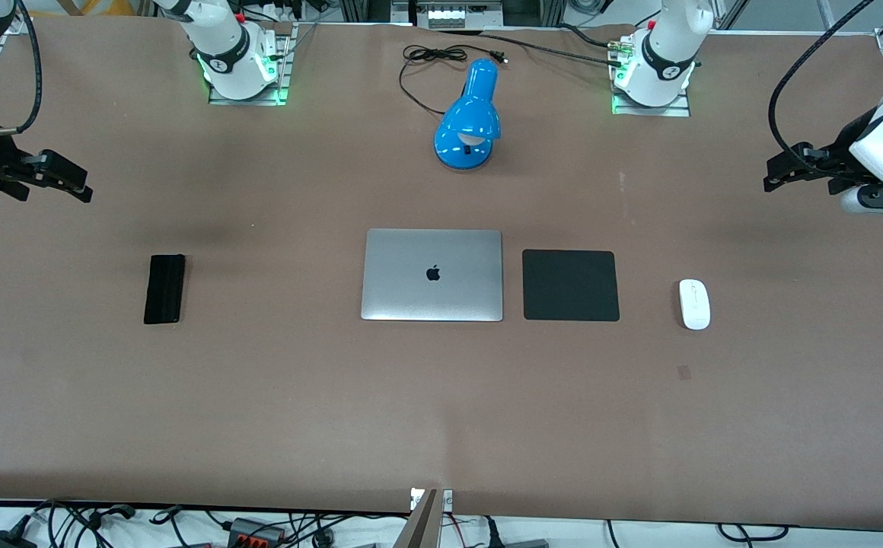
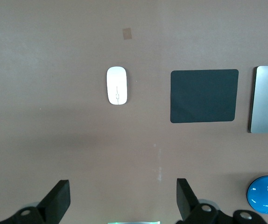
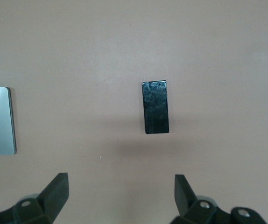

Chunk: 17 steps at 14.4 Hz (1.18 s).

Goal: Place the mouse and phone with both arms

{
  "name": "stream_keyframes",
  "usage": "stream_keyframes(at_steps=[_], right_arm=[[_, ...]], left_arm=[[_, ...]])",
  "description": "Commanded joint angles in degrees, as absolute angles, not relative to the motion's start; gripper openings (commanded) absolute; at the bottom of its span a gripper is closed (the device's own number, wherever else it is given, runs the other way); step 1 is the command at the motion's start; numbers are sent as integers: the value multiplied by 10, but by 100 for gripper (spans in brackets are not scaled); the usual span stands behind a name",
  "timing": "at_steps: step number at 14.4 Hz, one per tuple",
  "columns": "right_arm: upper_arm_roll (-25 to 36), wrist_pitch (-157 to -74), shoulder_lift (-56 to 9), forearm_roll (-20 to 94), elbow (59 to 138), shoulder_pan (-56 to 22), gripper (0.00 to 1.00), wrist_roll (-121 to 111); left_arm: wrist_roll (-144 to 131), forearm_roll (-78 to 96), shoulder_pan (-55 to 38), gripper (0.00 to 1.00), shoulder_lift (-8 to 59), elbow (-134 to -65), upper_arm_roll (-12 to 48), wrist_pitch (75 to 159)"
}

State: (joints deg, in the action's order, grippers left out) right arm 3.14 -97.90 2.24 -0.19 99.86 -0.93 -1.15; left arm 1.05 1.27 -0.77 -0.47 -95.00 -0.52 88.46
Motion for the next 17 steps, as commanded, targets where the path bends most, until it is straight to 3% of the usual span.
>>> stream_keyframes(at_steps=[1,6,12,17], right_arm=[[37,-976,43,-2,1014,-13,100,-23],[36,-978,40,-3,1014,-15,100,-24],[36,-1011,-42,-5,1014,-11,100,-13],[37,-1083,-134,-5,1017,7,100,-13]], left_arm=[[14,20,-6,100,-5,-939,-5,874],[18,20,-11,100,15,-913,-5,862],[19,28,-4,100,49,-908,-6,843],[37,19,4,100,158,-898,-9,866]])
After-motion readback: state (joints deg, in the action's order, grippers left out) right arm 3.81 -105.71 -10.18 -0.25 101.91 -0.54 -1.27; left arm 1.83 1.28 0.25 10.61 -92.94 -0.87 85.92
